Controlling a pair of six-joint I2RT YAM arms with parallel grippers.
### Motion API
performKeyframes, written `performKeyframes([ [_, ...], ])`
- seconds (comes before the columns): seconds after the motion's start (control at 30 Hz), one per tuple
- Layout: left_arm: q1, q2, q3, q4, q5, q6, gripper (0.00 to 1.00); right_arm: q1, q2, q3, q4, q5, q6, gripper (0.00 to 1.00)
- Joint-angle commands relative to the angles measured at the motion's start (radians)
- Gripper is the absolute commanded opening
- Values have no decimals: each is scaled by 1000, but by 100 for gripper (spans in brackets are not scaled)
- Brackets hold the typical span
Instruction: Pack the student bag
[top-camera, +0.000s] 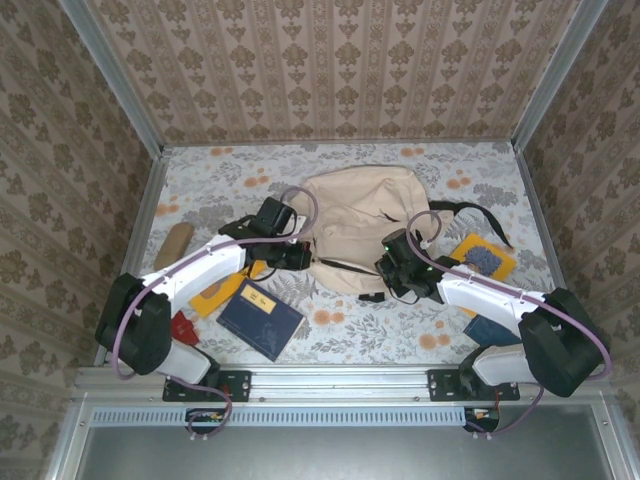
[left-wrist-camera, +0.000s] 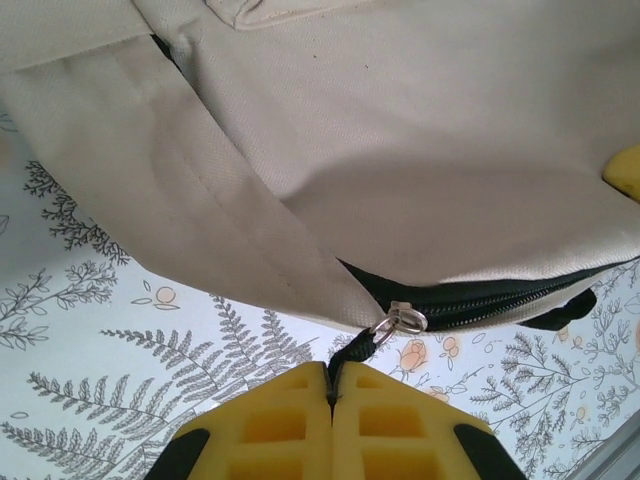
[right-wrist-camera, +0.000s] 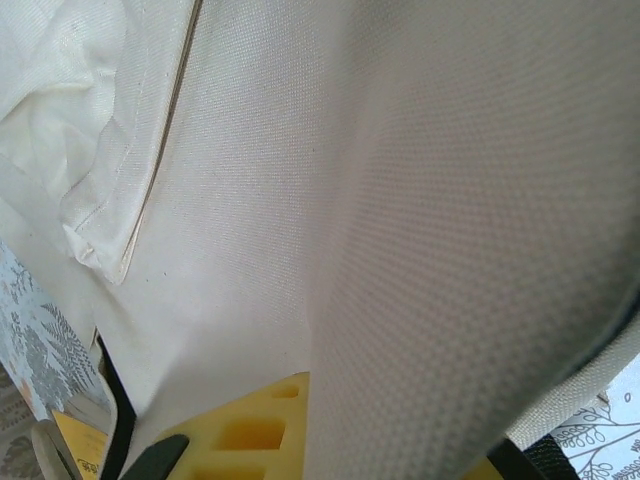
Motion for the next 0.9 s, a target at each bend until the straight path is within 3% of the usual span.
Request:
performKeyframes([
  [0.0,47,37,46,-42,-29,68,0,-9,0,-19,-113,97,-72,14],
  [0.13,53,87,87,-28,22,118,0,-10,-2,12,-140,127,-183,23],
  [0.27,50,97,100,-5,61,136,0,-10,-22,85,-214,80,-389,53],
  [0.37,48,92,116,-5,67,150,0,-10,-63,146,-281,33,-621,69],
  [0.53,47,77,131,0,82,200,0,-9,-124,245,-378,-114,-1012,74],
  [0.87,45,63,113,8,68,205,0,-7,24,414,-344,-374,-1428,67],
])
